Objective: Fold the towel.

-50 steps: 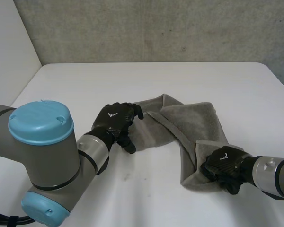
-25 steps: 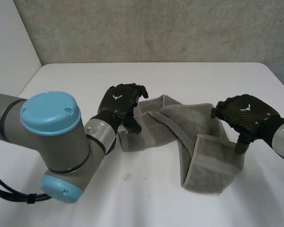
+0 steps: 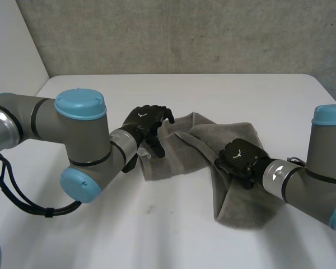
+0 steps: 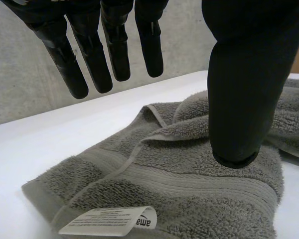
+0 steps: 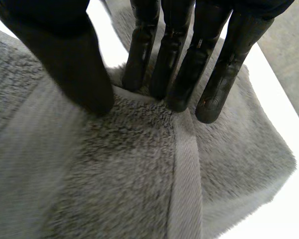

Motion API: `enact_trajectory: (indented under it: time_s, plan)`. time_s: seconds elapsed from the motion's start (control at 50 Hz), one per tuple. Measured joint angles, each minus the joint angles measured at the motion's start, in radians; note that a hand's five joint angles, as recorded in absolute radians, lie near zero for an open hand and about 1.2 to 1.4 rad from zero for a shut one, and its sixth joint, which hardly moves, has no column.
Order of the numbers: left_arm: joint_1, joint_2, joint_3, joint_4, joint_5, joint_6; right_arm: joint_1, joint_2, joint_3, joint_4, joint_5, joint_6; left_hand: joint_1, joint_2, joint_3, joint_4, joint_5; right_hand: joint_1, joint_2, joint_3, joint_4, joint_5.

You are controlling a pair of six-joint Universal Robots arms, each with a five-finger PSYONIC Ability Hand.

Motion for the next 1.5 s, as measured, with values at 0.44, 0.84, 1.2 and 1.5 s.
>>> enact_trajectory:
  time_s: [0.44, 0.84, 1.2, 1.5]
  plan:
    - [0.003, -0.047, 0.046, 0.030, 0.021, 0.003, -0.005, -0.321, -0.051, -0.023, 0.023, 0.212, 0.000, 0.000, 0.000, 0.000, 0.000, -0.031, -0.030, -0.009, 0.005, 0.003]
    - [0.016, 0.099, -0.124, 0.034, 0.008, -0.012, 0.004, -0.052, 0.112, -0.072, 0.005, 0.090, -0.052, -0.059, -0.059, -0.060, -0.061, -0.559, -0.566, -0.557, -0.550, -0.538]
    - [0.017, 0.146, -0.186, 0.037, 0.009, -0.036, -0.030, -0.044, 0.130, -0.126, 0.036, 0.086, -0.066, -0.071, -0.071, -0.072, -0.073, -0.324, -0.322, -0.320, -0.306, -0.317]
    - [0.017, 0.147, -0.186, 0.037, 0.010, -0.038, -0.110, -0.088, 0.125, -0.116, 0.030, 0.082, -0.066, -0.071, -0.071, -0.073, -0.073, -0.346, -0.338, -0.337, -0.318, -0.329]
